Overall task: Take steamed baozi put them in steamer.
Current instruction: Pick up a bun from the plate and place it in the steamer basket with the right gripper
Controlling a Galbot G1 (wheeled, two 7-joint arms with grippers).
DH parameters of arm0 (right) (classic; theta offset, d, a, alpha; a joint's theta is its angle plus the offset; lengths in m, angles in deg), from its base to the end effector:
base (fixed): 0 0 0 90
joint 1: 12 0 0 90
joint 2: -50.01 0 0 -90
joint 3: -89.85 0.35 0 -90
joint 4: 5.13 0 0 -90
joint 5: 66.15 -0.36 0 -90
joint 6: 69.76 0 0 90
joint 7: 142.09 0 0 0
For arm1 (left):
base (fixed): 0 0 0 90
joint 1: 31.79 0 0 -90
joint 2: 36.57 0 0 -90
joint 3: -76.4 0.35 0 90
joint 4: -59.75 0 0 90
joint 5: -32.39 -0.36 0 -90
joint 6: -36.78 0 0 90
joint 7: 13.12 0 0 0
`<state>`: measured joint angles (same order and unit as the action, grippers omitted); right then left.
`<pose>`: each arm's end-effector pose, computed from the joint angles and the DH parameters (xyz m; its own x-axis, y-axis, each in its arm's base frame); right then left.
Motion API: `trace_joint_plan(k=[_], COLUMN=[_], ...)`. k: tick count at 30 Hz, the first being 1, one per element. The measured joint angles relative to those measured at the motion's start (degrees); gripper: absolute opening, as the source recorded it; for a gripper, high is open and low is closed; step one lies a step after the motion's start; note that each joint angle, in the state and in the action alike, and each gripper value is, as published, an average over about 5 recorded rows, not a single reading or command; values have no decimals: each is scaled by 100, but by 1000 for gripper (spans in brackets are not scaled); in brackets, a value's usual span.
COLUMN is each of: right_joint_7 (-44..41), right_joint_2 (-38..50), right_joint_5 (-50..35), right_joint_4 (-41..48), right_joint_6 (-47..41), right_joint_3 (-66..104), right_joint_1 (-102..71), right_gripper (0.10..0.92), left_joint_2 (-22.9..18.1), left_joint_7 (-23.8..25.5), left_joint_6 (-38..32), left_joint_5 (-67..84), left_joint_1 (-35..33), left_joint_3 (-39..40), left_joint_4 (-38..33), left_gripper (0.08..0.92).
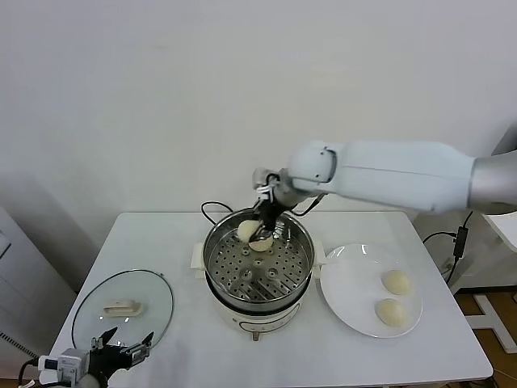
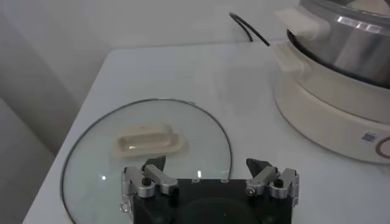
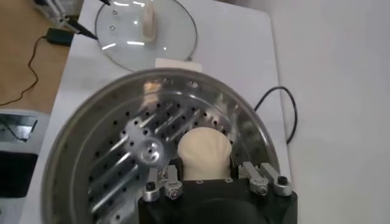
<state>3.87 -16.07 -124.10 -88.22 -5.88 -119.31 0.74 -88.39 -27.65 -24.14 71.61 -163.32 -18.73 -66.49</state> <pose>0.5125 0.1258 -0.0627 -0.1809 -0.4233 0.8877 -0.9719 -0.0612 -0.2272 0.1556 0.1052 -0.2604 -0.7812 0.0594 0.6214 0.0981 0.9948 0.0283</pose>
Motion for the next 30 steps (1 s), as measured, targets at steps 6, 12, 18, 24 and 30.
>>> trace_joint_plan(k=[6,12,18,24,30], right_joint_7=[299,532,697,766,737], right_joint_2=[-264,-447,-548,-613,-564], right_joint_5=[-90,-103,-103,-125,-170], right_joint_4=[96,212,310,356,316], right_joint_6=[-139,-238,-292,-337,-357], right_joint_3=[37,65,107,138,149], right_joint_1=[-288,-543,-738,-826,-793], right_gripper=[467,467,515,688,813], left_joint_2=[15,13,10,9,10], left_joint_7=[2,6,7,8,8], left_joint_6=[-10,-24,-27,-29,-29], left_joint_5=[25,34,39,41,43], left_joint_1=[-1,-7,-28,-41,-39], left_joint_3=[-2,-10,-26,-29,-28], left_joint_4=[41,47,58,58,55], left_gripper=[823,823,823,823,823])
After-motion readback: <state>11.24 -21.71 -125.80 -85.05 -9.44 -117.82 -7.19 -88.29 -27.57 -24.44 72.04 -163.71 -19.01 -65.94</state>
